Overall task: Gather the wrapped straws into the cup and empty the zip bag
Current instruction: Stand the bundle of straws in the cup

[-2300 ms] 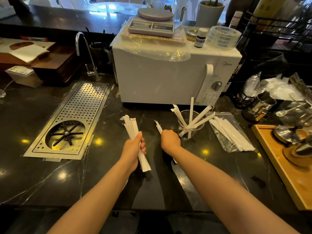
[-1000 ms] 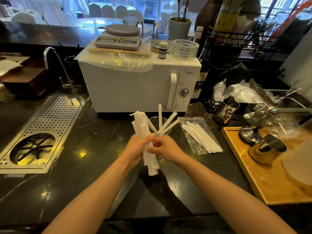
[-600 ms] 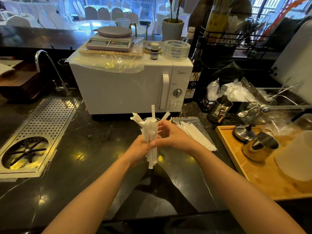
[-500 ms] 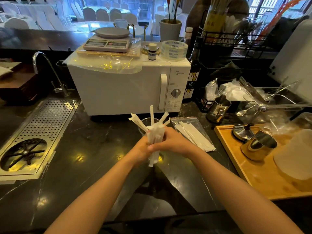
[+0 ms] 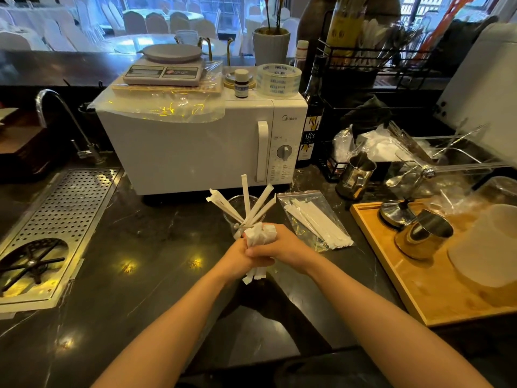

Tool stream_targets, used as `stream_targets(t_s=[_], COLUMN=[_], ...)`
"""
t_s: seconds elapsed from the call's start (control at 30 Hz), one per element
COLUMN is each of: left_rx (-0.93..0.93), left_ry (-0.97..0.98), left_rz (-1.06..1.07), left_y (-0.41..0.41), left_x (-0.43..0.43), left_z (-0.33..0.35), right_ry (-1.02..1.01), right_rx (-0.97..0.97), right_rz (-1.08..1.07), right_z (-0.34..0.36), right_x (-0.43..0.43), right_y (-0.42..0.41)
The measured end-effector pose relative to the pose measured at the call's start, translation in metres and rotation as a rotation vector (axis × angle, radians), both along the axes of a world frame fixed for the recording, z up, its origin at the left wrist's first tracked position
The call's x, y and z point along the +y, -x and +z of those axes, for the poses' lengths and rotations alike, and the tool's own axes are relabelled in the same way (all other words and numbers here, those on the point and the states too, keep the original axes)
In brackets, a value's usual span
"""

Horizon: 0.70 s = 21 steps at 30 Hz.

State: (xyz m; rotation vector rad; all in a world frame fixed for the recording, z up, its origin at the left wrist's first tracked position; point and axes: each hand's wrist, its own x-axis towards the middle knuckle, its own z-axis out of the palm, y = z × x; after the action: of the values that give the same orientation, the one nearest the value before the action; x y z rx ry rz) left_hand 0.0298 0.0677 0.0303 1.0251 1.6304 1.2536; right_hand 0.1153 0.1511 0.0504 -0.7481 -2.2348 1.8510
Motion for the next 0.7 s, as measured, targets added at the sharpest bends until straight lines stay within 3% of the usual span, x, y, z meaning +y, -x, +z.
stream_targets(t_s=[0.5,0.7], left_rx=[0.002,0.091], left_ry=[0.061,0.084], left_rz=[-0.037,-0.073], left_y=[0.017,0.033], left_x=[0.000,-0.002], left_z=[-0.010,-0.008], right_ry=[0.018,0.029], right_rx=[-0.046,-0.040], right_rz=[-0.045,0.000], right_z=[-0.017,-0.017], right_x=[0.000,0.000], right_y=[0.009,0.010])
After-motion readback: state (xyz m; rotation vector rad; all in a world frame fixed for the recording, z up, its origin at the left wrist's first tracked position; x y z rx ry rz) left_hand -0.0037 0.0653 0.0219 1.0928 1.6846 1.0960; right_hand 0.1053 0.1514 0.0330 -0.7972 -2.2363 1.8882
